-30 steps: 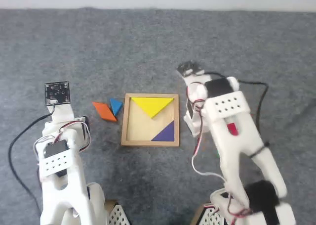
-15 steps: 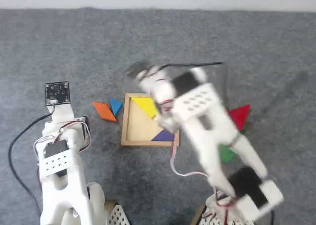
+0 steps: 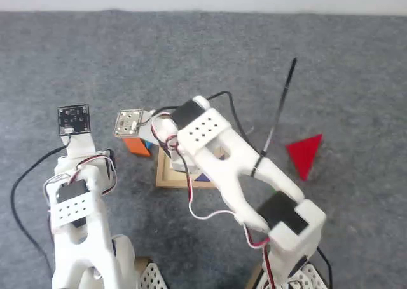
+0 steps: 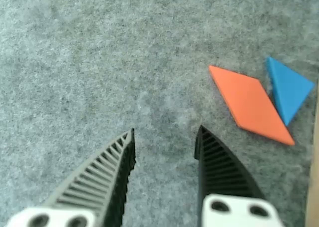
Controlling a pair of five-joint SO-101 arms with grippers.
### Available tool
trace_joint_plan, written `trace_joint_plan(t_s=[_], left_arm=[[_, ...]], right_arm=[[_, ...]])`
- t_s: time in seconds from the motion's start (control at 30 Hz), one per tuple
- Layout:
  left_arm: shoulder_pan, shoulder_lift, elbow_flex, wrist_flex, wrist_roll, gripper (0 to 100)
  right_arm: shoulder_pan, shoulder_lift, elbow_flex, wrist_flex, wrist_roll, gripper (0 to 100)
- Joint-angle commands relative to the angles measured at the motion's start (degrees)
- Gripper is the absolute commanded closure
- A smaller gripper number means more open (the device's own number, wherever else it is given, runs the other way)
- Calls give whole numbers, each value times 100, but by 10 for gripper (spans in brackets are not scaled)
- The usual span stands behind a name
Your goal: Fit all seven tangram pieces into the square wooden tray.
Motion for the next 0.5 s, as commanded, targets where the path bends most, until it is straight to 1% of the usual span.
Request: trace_joint_plan(t_s=[0.0,0.23,0.3,0.47], left_arm=[[-44,-185,-75,-149,-70,816],[-53,-185,-75,-149,-70,816],[-53,-185,-75,-149,-70,816],[-53,-185,-75,-149,-70,816]], right_arm=[[-242,303,-642,-84,88,879],[-470,708,-686,-101,62,868],[-514,743,-686,-84,53,816],[-541,708,-686,-127,-141,616]])
